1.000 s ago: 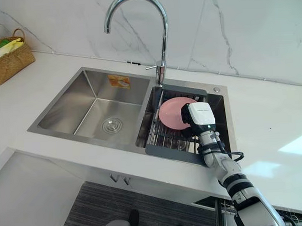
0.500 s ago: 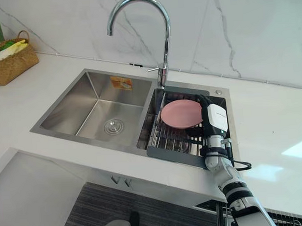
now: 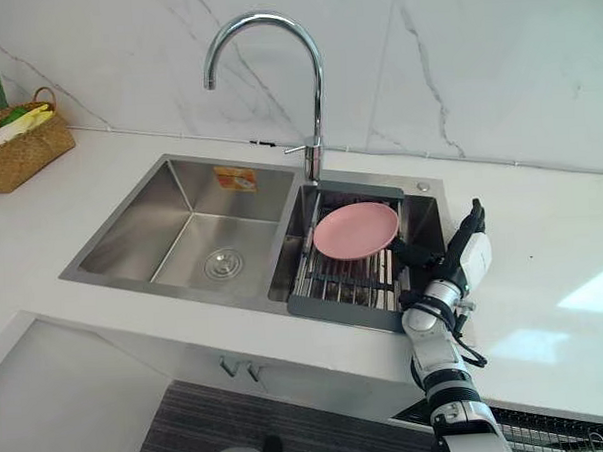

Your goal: Walk over to the sink, pick up the cup, carry it to the dishwasher, place the cup inside the dishwasher, then close the dishwasher door

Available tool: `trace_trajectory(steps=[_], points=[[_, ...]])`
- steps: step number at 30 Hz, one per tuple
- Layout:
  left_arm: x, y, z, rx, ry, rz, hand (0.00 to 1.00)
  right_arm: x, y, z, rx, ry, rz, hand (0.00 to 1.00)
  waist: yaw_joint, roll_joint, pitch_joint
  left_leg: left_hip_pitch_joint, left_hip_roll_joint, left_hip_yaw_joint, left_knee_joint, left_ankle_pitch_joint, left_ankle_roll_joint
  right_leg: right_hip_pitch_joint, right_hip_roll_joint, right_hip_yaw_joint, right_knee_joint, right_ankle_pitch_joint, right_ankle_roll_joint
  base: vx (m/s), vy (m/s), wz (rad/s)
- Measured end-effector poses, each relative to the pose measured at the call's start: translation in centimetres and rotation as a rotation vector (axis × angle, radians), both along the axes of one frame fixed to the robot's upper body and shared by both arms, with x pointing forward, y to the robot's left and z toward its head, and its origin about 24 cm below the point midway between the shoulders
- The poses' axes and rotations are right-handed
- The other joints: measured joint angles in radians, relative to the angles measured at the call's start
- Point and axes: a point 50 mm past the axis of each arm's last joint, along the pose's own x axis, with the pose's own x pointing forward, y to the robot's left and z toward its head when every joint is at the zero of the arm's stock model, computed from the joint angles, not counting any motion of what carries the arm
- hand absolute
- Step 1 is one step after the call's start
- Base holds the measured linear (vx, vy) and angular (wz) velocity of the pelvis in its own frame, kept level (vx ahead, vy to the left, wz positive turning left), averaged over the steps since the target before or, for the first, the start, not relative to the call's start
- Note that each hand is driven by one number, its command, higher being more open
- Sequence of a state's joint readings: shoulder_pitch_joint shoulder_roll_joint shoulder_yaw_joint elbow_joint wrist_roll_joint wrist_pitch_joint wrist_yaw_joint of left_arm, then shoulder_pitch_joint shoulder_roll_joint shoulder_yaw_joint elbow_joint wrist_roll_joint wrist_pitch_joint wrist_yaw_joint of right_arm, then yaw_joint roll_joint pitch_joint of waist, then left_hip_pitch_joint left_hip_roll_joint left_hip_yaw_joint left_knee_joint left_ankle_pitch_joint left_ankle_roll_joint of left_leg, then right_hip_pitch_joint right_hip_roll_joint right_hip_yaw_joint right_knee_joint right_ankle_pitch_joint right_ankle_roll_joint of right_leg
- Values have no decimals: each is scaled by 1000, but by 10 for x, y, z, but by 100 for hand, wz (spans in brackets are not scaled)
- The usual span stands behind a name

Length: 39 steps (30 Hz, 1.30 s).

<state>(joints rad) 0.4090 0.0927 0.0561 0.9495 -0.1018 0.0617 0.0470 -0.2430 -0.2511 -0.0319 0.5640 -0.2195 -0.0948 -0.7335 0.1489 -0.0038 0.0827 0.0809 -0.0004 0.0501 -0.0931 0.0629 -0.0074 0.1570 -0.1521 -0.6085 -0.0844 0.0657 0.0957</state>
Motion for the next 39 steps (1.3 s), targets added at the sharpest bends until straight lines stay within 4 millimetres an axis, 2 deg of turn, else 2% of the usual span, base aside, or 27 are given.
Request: trace_trajectory(steps=[9, 13, 18, 26, 39], points=[[0, 1, 0, 1, 0, -1, 100, 0, 0, -2, -13, 21, 3, 100, 0, -8, -5, 0, 0, -1, 0, 0, 0, 1, 0, -1, 0, 0, 0, 19, 7, 0], [0, 1, 0, 2, 1, 1, 100, 2, 5, 0, -102, 39, 39, 100, 0, -13, -6, 0, 0, -1, 0, 0, 0, 0, 0, -1, 0, 0, 1, 0, 0, 0], [0, 3, 0, -2, 0, 5, 100, 9, 19, 6, -304, 107, 216, 100, 2, -20, -5, -4, 0, 1, 0, -1, 1, -5, 0, 1, 0, -2, 3, 0, 0, 0], [-2, 6, 1, -10, 9, 24, 100, 19, 31, 7, -427, 216, 428, 100, 3, -36, -5, -17, -3, -4, 0, 1, 6, -18, -3, -1, 0, 3, 3, 0, 0, 0], [-2, 8, 1, -18, 9, 19, 100, 32, 30, 23, -573, 211, 452, 100, 1, -43, 1, -21, -6, -20, 0, 3, 6, -18, -5, -14, 0, 4, 5, 1, 1, 1]])
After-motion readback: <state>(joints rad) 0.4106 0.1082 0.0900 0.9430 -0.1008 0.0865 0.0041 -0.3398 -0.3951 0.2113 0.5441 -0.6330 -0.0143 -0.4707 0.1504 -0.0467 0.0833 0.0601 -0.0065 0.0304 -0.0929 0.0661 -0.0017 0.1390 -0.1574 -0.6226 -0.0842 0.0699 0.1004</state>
